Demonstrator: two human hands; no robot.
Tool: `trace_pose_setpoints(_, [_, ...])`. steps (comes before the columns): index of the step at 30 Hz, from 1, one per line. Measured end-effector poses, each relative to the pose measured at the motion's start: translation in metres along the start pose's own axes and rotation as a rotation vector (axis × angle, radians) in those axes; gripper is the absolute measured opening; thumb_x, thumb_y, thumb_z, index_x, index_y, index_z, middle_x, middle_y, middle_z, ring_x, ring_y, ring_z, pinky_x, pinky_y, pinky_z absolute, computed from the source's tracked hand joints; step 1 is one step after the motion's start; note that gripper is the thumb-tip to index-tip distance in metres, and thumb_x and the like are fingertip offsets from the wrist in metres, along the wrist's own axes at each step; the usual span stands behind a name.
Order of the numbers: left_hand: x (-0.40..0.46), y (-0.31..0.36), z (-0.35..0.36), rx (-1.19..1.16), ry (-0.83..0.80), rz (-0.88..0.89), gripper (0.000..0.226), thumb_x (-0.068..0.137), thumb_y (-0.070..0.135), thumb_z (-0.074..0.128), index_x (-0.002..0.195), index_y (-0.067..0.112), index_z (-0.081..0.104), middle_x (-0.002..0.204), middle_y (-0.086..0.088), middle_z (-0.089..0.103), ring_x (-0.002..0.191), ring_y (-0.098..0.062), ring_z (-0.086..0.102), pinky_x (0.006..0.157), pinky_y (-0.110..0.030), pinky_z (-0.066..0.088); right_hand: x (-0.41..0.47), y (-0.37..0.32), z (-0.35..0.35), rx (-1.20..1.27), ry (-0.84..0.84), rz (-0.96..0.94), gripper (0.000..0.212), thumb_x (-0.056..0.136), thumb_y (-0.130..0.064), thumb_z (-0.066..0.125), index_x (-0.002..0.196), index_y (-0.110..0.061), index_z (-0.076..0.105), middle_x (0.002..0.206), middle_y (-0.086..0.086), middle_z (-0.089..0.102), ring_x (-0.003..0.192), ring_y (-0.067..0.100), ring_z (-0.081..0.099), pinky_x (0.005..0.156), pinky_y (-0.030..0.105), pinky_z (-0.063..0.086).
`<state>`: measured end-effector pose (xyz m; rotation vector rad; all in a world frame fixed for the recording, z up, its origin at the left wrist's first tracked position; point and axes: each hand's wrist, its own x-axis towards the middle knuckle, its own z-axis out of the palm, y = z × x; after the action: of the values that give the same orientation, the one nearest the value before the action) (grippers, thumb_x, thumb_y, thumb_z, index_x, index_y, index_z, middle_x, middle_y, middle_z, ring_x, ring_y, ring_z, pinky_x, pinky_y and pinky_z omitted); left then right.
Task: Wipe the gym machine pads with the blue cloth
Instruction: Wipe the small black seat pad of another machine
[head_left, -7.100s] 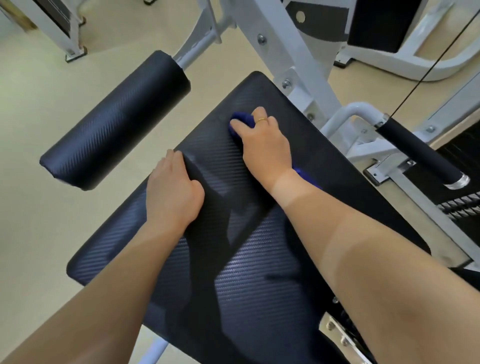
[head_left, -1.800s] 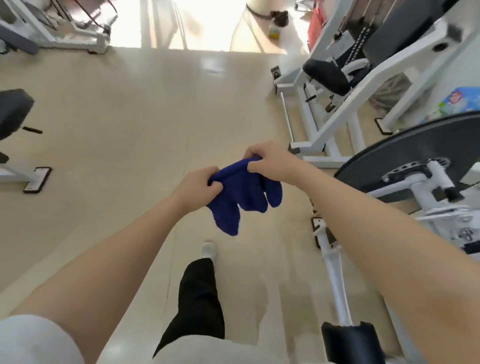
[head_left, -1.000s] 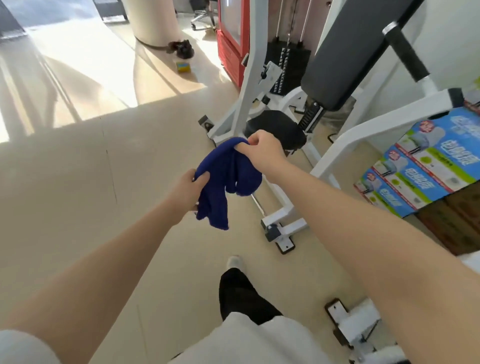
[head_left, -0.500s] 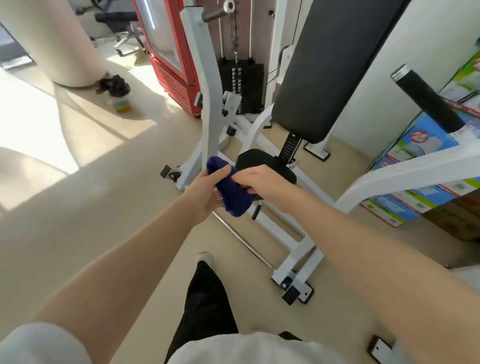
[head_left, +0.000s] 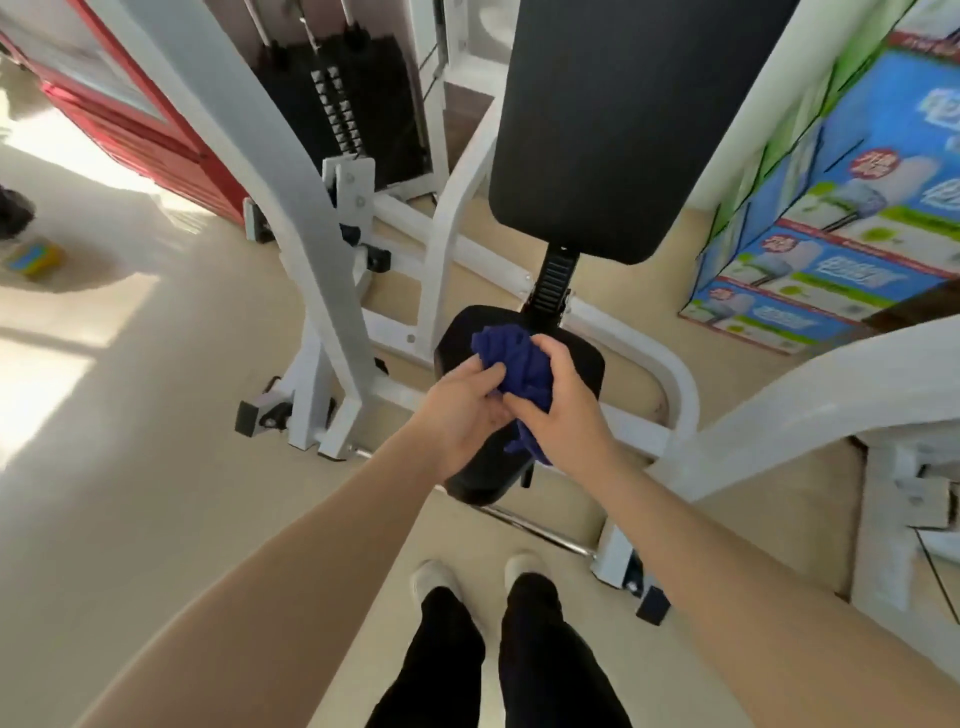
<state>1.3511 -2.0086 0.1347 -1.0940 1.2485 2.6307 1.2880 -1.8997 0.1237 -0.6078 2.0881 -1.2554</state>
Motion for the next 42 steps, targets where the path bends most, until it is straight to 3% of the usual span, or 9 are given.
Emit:
trace_pose_setpoints(3, [0.068,-0.015,-0.03,0.42,0.153,0.049,0.023,0.095,0.009,0.047,0.113,0.017,0.058,0.105,-0.009,0.064,0.098,-0.022,0.059,0.091,-0.037,0.049,0.053,0.042,0.007,-0.163,0.028,0.025,0.058,0.09,-0.009,0.057,0.14,-0.025,0.032,0.133,-0.002,0.052,0.12,0.013,0.052,0.1,0.034,0.046])
trace_pose_setpoints(7, [0.153,-0.038,-0.093,0.873,0.42,0.044,0.042,0.094,0.026,0.047,0.135,0.02,0.046,0.135,-0.005,0.05,0.125,-0.023,0.046,0.108,-0.038,0.035,0.142,0.099,0.014,-0.409,0.206,0.026,0.046,0.093,-0.012,0.053,0.135,-0.023,0.04,0.13,0.003,0.051,0.112,0.019,0.054,0.08,0.021,0.038])
trace_pose_setpoints(10, [0.194,-0.051,-0.127,1.115,0.526,0.013,0.048,0.098,0.023,0.036,0.145,0.013,0.028,0.147,-0.01,0.035,0.137,-0.031,0.027,0.111,-0.043,0.024,0.205,0.133,0.024,-0.568,0.09,-0.017,0.041,0.095,-0.012,0.048,0.136,-0.02,0.048,0.129,0.009,0.048,0.111,0.025,0.053,0.081,0.024,0.038])
trace_pose_setpoints(13, [0.228,-0.059,-0.148,0.939,0.556,-0.027,0.049,0.1,0.02,0.03,0.147,0.013,0.022,0.152,-0.009,0.029,0.141,-0.027,0.024,0.113,-0.039,0.021,0.241,0.154,0.045,-0.605,-0.015,-0.095,0.047,0.094,-0.022,0.051,0.14,-0.027,0.043,0.13,0.006,0.05,0.117,0.025,0.049,0.092,0.034,0.04])
trace_pose_setpoints(18, [0.247,-0.07,-0.162,0.6,0.478,0.037,0.041,0.096,0.012,0.03,0.128,0.02,0.055,0.13,-0.002,0.056,0.122,-0.018,0.048,0.107,-0.033,0.034,0.251,0.167,0.096,-0.912,-0.225,-0.333,0.055,0.096,-0.032,0.045,0.145,-0.042,0.024,0.134,0.003,0.042,0.117,0.026,0.038,0.093,0.039,0.027])
trace_pose_setpoints(26, [0.246,-0.069,-0.173,0.696,0.396,0.014,0.039,0.101,0.018,0.03,0.134,0.021,0.049,0.136,0.003,0.05,0.126,-0.014,0.041,0.105,-0.026,0.026,0.326,0.176,0.094,-0.937,-0.085,-0.15,0.044,0.094,-0.023,0.046,0.136,-0.036,0.042,0.131,0.01,0.046,0.116,0.032,0.046,0.093,0.044,0.035])
trace_pose_setpoints(32, [0.245,-0.066,-0.171,0.643,0.397,0.016,0.036,0.099,0.015,0.035,0.129,0.021,0.054,0.13,0.0,0.057,0.124,-0.017,0.048,0.111,-0.037,0.032,0.232,0.164,0.1,-0.742,-0.318,-0.466,0.038,0.072,-0.022,0.063,0.11,-0.024,0.068,0.084,0.01,0.062,0.064,0.029,0.06,0.057,0.032,0.04])
trace_pose_setpoints(38, [0.244,-0.057,-0.168,0.701,0.399,-0.065,0.038,0.102,0.019,0.031,0.136,0.023,0.046,0.128,0.007,0.051,0.122,-0.01,0.04,0.098,-0.018,0.023,0.305,0.174,0.099,-0.899,-0.058,-0.21,0.036,0.089,-0.027,0.051,0.124,-0.033,0.052,0.116,0.006,0.056,0.109,0.03,0.047,0.087,0.043,0.037])
trace_pose_setpoints(42, [0.245,-0.059,-0.158,0.837,0.411,-0.002,0.039,0.101,0.014,0.028,0.135,0.015,0.046,0.135,-0.005,0.052,0.124,-0.02,0.045,0.097,-0.02,0.027,0.258,0.163,0.103,-0.821,-0.18,-0.321,0.028,0.081,-0.024,0.058,0.11,-0.021,0.059,0.102,0.01,0.059,0.093,0.033,0.056,0.068,0.041,0.047])
